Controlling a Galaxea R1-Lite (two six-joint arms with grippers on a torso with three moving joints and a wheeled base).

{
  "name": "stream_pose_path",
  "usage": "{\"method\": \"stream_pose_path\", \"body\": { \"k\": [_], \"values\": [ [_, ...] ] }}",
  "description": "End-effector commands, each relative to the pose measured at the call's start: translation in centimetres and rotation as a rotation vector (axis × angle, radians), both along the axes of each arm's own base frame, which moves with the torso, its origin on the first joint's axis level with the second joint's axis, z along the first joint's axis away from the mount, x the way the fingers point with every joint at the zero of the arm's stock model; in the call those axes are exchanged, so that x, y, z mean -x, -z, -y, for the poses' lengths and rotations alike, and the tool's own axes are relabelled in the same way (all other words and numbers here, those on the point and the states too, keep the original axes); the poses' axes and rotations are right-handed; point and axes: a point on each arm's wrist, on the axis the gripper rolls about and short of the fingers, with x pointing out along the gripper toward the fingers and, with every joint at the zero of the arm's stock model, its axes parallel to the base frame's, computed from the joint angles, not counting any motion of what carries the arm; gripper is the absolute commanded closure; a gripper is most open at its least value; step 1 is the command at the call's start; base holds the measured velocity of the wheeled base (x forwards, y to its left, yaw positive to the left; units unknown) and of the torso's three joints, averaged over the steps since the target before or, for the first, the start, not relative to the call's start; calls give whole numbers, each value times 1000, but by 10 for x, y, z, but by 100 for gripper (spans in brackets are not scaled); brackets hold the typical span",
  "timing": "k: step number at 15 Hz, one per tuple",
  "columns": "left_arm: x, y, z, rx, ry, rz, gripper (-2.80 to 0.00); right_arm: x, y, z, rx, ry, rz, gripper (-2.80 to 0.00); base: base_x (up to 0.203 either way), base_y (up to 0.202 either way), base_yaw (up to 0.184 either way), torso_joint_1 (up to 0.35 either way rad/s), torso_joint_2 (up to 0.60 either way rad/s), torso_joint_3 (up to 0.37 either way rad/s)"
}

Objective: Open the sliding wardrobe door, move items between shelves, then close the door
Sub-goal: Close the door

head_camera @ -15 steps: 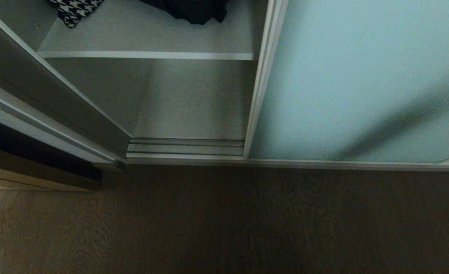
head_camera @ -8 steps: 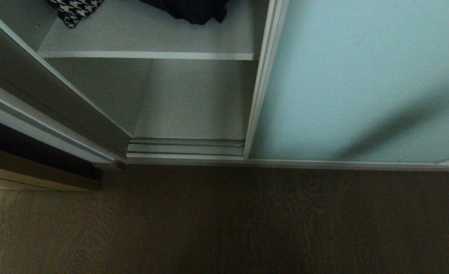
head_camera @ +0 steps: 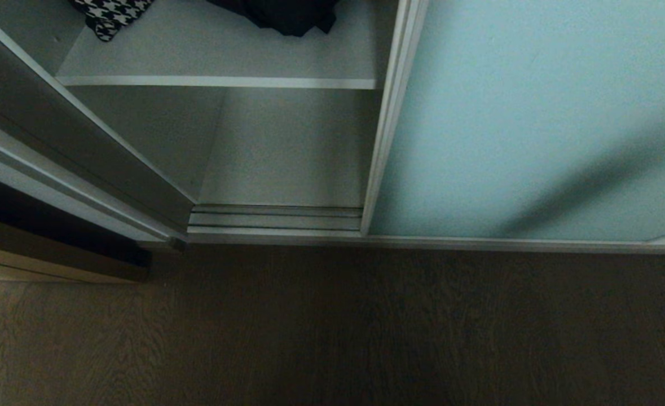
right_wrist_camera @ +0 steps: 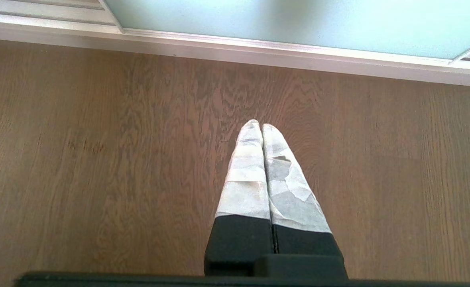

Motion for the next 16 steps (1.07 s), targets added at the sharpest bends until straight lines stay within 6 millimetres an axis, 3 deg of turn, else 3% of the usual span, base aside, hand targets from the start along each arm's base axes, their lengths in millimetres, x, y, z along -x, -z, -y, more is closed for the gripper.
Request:
{"method": "stream_pose_path", "body": {
  "k": [1, 4, 6, 10, 14, 16],
  "values": [
    [4, -16, 0, 3, -2, 71, 0, 0, 0, 0, 1, -1, 1, 0, 0, 0, 0, 0, 0, 0],
    [31, -84, 1, -8, 24, 257, 0, 0, 0, 0, 1, 0, 2, 0, 0, 0, 0, 0, 0, 0],
    [27, -130, 2, -11, 76, 237, 0, 0, 0, 0, 1, -1, 1, 0, 0, 0, 0, 0, 0, 0],
    [-47, -225, 3, 40, 180, 89, 0, 0, 0, 0, 1, 0, 0, 0, 0, 0, 0, 0, 0, 0],
    [-138, -295, 6, 66, 409, 47, 0, 0, 0, 0, 1, -1, 1, 0, 0, 0, 0, 0, 0, 0],
    [-173, -320, 9, 86, 531, 56, 0, 0, 0, 0, 1, 0, 1, 0, 0, 0, 0, 0, 0, 0]
  ]
}}
